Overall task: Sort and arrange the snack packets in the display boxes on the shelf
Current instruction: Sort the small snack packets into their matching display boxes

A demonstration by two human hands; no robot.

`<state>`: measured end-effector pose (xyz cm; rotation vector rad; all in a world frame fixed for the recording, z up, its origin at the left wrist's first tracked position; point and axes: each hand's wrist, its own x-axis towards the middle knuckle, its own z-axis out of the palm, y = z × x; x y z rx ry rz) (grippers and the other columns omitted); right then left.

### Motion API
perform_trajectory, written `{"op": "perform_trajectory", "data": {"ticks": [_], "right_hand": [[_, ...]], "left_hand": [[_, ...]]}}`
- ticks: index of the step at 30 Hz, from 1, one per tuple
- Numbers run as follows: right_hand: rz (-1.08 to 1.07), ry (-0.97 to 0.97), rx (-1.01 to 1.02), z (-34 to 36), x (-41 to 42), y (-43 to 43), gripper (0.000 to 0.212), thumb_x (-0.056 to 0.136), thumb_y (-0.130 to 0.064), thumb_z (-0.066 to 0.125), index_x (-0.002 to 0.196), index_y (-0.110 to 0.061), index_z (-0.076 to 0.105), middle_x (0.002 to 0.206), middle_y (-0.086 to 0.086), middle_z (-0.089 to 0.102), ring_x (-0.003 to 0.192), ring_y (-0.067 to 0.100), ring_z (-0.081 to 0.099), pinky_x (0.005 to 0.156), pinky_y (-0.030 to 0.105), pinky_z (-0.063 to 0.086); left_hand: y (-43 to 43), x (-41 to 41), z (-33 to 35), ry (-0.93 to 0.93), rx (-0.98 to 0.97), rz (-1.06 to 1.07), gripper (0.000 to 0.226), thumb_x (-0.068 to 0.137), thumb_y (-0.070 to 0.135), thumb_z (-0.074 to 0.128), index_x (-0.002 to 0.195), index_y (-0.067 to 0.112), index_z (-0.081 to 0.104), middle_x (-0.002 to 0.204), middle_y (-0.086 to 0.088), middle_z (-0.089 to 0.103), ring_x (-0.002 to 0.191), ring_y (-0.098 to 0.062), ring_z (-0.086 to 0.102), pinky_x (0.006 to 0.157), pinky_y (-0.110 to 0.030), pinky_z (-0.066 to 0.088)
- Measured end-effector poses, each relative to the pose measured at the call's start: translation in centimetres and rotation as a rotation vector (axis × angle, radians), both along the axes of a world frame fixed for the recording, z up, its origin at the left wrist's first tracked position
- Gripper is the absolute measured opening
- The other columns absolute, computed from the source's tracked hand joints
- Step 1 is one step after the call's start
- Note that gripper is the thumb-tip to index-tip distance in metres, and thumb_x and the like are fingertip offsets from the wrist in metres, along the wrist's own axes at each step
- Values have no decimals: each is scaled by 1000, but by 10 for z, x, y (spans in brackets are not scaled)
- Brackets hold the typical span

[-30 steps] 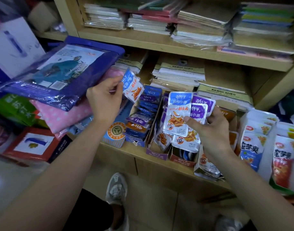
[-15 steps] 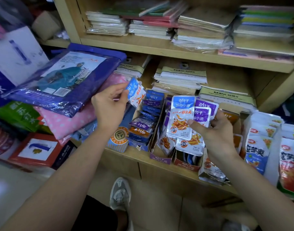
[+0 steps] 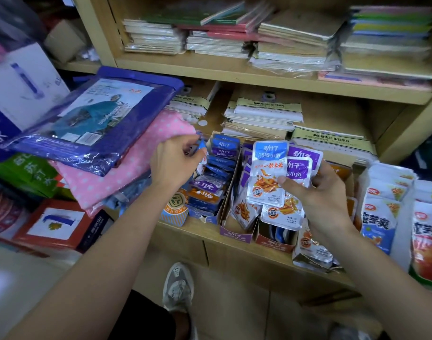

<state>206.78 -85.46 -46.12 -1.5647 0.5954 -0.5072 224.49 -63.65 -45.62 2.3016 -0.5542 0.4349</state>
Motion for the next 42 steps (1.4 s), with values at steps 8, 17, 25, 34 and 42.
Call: {"op": "perform_trajectory", "data": {"ticks": [8, 17, 25, 34, 42], "right_hand": [[-122, -76, -61, 12, -17, -20, 48, 78, -16, 83, 120, -17, 59, 108, -7, 74, 100, 7, 72, 81, 38, 60], [-139, -70, -112, 11, -19, -25, 50, 80, -16, 83, 124, -18, 58, 109, -9, 72, 97, 0, 69, 68, 16, 56], [-187, -68, -114, 10, -24, -28, 52, 80, -16, 82, 125, -18, 56, 108, -10, 70, 89, -11, 66, 57, 6, 49], [-237, -60, -96, 10, -22, -37, 49, 81, -18, 82, 122, -18, 55, 108, -9, 70, 94, -2, 69, 70, 18, 55], [-214, -59, -76, 8, -25, -43, 49, 82, -16, 81, 123, -18, 56, 112, -7, 71, 101, 3, 69, 82, 32, 59]], "left_hand": [[-30, 19, 0, -139, 313, -207, 5, 86, 31, 77, 91, 31, 79, 88, 10, 74, 98, -22, 56, 80, -36, 46], [-9, -31, 44, -200, -313, -103, 9, 96, 20, 66, 102, 18, 72, 87, 8, 74, 77, -9, 72, 69, -33, 60], [-19, -73, 45, -21, -520, -257, 22, 89, 0, 72, 100, 19, 69, 90, 10, 72, 84, -5, 71, 78, -18, 55], [-48, -35, 52, 64, -221, -429, 20, 95, 6, 64, 103, 25, 67, 93, 3, 70, 88, -13, 69, 74, -34, 61], [-52, -22, 63, 152, -124, -513, 20, 97, 5, 61, 106, 23, 64, 99, 3, 66, 93, -9, 68, 74, -25, 60]]}}
